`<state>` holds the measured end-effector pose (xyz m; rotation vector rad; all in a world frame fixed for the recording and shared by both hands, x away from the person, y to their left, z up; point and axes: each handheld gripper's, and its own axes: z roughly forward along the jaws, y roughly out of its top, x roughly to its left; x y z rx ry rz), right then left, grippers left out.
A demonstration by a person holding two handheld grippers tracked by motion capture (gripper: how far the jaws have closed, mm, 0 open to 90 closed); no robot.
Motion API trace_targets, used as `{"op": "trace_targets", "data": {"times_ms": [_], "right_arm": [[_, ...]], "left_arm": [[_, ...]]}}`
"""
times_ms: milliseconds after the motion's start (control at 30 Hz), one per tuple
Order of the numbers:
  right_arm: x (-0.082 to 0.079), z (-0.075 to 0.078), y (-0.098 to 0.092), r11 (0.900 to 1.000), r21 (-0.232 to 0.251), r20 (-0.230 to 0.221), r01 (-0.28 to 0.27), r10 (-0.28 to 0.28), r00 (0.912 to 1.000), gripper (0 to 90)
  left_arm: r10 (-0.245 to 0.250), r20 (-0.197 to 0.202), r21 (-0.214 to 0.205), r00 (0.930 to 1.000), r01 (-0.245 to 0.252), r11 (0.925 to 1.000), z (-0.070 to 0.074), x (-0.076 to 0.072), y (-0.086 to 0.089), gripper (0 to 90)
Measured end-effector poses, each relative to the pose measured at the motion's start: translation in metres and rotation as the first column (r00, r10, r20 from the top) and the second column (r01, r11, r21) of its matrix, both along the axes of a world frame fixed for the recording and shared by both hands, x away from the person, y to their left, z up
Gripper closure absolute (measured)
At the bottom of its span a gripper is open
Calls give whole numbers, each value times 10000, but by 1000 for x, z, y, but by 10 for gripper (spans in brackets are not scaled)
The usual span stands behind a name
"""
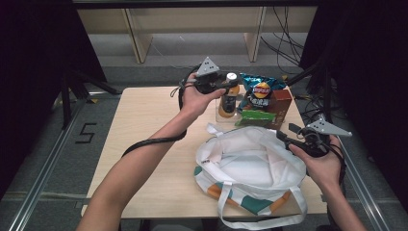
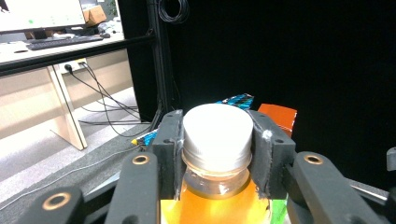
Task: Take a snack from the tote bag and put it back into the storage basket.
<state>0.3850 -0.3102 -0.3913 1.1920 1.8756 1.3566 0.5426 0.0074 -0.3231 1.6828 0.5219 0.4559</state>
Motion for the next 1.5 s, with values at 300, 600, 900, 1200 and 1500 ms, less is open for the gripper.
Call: {"op": "trace_targets", "data": {"times_ms": [300, 600, 900, 1200, 1500], "right_arm": [[-1, 2, -1, 9999, 4, -241, -103, 103, 9997, 426], [0, 0, -1, 10000, -32, 10, 25, -25, 10000, 426], [0, 0, -2, 10000, -76, -18, -9, 9, 10000, 426], [1, 0, -4, 9994, -276, 3, -199, 199, 9998, 426], [0, 1, -3, 9997, -161, -105, -158, 156, 9998, 426]], "left_arm": [[15, -36, 19, 10000, -15, 10000, -2, 2, -3, 588], [55, -102, 126, 9999, -53, 9999, -8, 7, -3, 588], [196, -250, 284, 9995, -189, 9994, -15, 12, -3, 588], [278, -380, 415, 9989, -262, 9988, -21, 17, -1, 588], [271, -439, 515, 9987, -248, 9984, -26, 19, -1, 587]]}}
